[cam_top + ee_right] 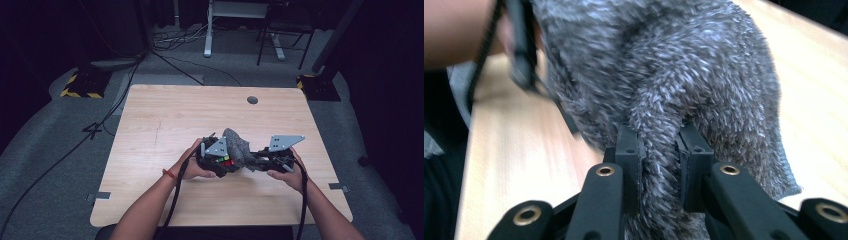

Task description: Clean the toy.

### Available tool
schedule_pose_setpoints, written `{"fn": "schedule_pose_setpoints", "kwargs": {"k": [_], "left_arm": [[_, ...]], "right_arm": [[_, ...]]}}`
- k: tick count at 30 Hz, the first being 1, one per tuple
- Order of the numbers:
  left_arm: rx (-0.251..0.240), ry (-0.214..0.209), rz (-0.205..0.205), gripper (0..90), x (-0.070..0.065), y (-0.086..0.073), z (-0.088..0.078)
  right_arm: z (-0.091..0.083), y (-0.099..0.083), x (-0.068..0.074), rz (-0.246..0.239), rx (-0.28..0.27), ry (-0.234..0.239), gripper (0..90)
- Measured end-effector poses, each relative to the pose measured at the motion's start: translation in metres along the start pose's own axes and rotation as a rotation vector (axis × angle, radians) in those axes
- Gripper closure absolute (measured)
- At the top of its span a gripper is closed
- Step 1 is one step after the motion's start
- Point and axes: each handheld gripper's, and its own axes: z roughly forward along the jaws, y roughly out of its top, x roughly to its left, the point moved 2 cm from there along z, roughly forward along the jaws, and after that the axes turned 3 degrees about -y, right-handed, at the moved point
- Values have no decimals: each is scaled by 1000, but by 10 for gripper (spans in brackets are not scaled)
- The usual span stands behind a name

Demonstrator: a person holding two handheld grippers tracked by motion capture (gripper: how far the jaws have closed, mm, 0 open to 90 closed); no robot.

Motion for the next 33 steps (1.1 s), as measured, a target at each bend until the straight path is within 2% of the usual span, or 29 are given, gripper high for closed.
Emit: {"fn": "schedule_pose_setpoints", "kwargs": {"k": [6,8,10,13,15,16,20,22,30,31,33], "left_arm": [[-61,3,-17,336,2,3,-10],[-85,6,-16,336,3,5,-14],[-106,3,-13,336,2,7,-17],[-129,-11,-9,336,0,10,-21],[-160,-28,-18,336,1,10,-22],[-187,-41,-36,336,1,10,-23],[-204,-51,-39,335,0,11,-23],[-208,-51,-40,334,0,11,-23],[-129,-43,-36,330,2,6,-16],[-114,-37,-27,330,2,6,-15],[-111,-39,-38,331,1,5,-12]], "right_arm": [[5,-10,-9,50,44,18,758],[8,-16,-14,66,80,7,758],[12,-22,-17,93,103,19,758],[18,-24,-16,89,119,28,758],[16,-20,-13,84,89,41,758],[15,-17,-12,89,57,67,758],[15,-13,-6,106,-19,125,758],[14,-12,-5,102,-31,126,757],[-1,-9,-11,120,-108,123,758],[-3,-8,-11,113,-111,117,758],[-6,-6,-11,102,-116,109,758]]}}
